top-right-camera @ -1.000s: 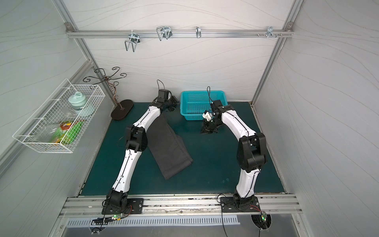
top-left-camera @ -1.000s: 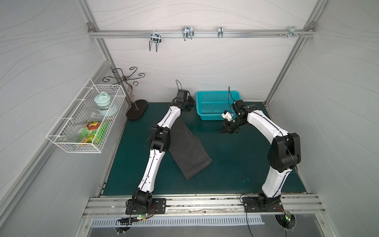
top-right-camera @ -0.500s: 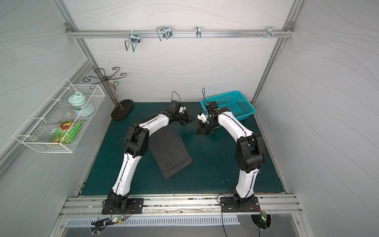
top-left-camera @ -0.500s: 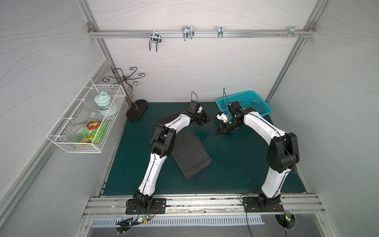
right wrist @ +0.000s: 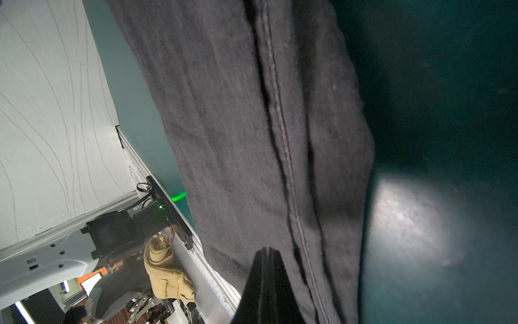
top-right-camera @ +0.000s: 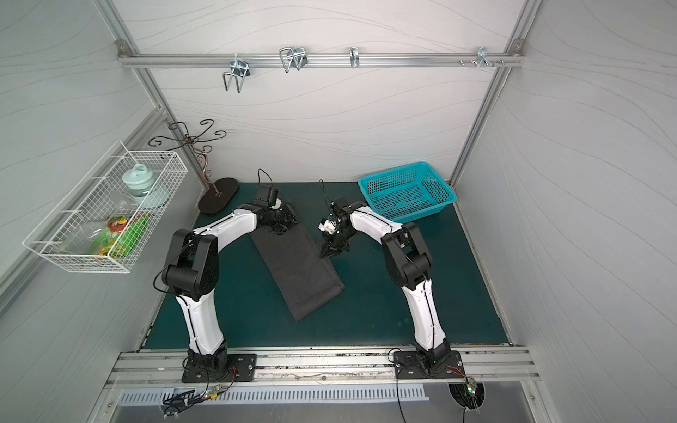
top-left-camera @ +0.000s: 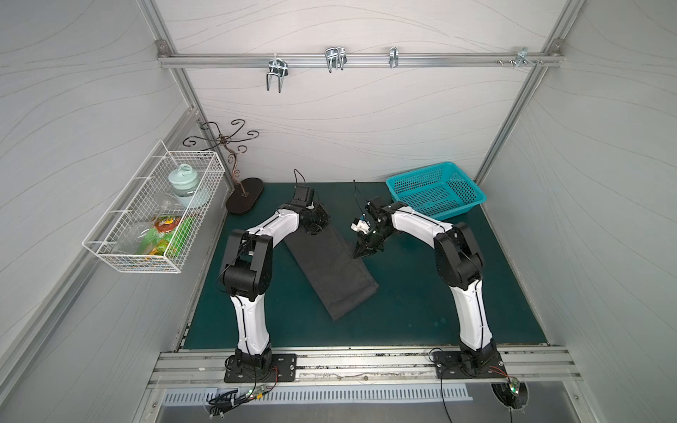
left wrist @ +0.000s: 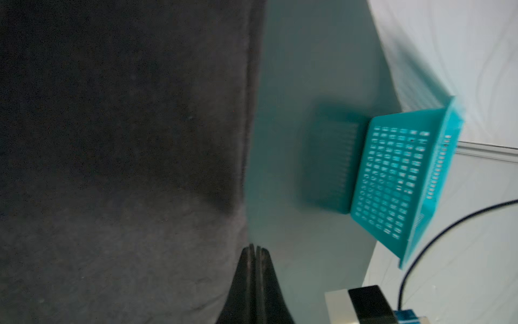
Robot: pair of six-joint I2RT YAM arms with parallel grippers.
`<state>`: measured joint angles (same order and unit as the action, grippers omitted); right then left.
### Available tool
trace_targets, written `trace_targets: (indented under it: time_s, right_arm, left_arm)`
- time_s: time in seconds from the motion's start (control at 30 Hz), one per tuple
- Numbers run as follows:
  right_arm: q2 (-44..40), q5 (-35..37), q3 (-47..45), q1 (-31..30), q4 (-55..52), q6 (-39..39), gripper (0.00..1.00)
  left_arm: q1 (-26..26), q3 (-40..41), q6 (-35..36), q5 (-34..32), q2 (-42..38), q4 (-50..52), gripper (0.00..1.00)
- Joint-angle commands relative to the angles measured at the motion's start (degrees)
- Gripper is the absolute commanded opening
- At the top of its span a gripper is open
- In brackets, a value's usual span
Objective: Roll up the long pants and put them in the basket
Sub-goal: Adjust the long pant at the center of the board.
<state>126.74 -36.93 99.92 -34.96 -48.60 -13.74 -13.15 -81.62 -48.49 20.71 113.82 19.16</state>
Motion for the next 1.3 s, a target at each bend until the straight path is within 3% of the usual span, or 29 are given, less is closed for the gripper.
trace_targets:
  time_s: [0.0, 0.23, 0.4, 0.6, 0.8, 1.03, 1.27]
  right_arm:
    - [1.88, -1.99, 0.54, -0.86, 0.29, -0.93, 0.0]
    - [1.08, -2.43, -5.89, -3.46, 2.71, -1.38, 0.0]
    - [3.43, -2.1, -10.43, -3.6, 5.74, -3.06, 0.0]
    - [4.59, -2.36, -13.97, -3.18, 7.25, -3.57, 0.0]
    - [6.61, -2.37, -10.99, -2.27, 6.28, -2.45, 0.0]
    - [3.62, -3.11, -2.68, -1.49, -0.85, 0.68, 0.0]
    - [-4.38, -9.6, -4.6, -4.91, -3.4, 1.66, 0.0]
  left_arm:
    - [0.99, -1.83, 2.54, -1.9, 2.61, 0.37, 0.0]
    - [2.16, -7.4, 4.74, -2.38, 9.71, 1.58, 0.0]
    - [1.78, -14.41, 4.29, 1.74, 17.68, 0.36, 0.0]
    - [-1.86, -25.62, 4.34, 6.93, 25.53, -0.64, 0.0]
    - [-4.95, -37.54, 3.75, 9.45, 31.9, 1.76, 0.0]
    - [-4.96, -41.07, 3.39, 10.29, 30.93, 3.51, 0.0]
    - [-4.96, -38.6, 3.89, 9.83, 26.69, 3.48, 0.0]
